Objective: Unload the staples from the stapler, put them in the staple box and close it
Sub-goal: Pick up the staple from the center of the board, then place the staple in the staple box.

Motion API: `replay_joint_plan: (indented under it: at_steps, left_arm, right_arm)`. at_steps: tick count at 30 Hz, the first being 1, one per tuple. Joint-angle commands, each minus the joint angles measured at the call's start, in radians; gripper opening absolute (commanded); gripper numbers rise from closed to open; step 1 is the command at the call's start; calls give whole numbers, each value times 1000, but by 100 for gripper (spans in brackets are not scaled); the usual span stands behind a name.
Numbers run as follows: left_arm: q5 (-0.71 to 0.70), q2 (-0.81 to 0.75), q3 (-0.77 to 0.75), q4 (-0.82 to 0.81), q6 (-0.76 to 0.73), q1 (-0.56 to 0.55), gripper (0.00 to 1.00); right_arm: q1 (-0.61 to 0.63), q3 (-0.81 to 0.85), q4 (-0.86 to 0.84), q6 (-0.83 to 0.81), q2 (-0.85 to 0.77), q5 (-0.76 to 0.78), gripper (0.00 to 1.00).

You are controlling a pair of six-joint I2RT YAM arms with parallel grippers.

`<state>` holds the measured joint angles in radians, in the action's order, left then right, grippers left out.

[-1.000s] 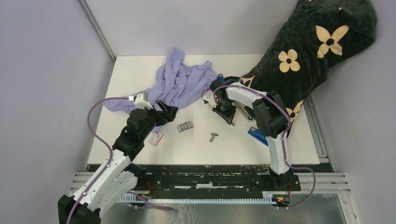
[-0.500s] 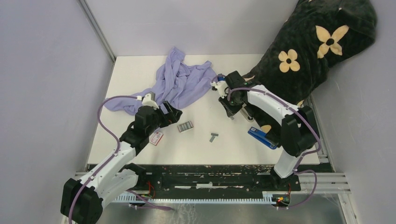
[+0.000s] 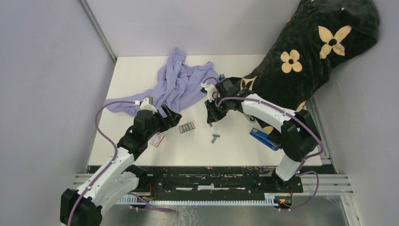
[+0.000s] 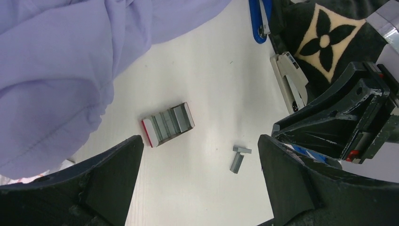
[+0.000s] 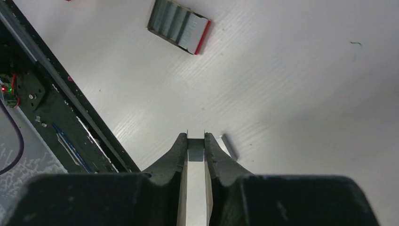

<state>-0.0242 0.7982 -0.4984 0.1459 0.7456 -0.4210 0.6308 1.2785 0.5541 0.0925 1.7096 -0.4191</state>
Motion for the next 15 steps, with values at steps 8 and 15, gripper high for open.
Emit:
replay_joint_plan:
  at_steps: [8, 15]
  left_arm:
    - [-26, 97, 35, 6, 88, 4, 87]
    - [-42, 176, 9, 65, 93, 2, 75]
  right_arm:
    - [146, 119, -181, 172, 114, 57, 7]
    - [221, 231, -207, 238, 204, 133, 7]
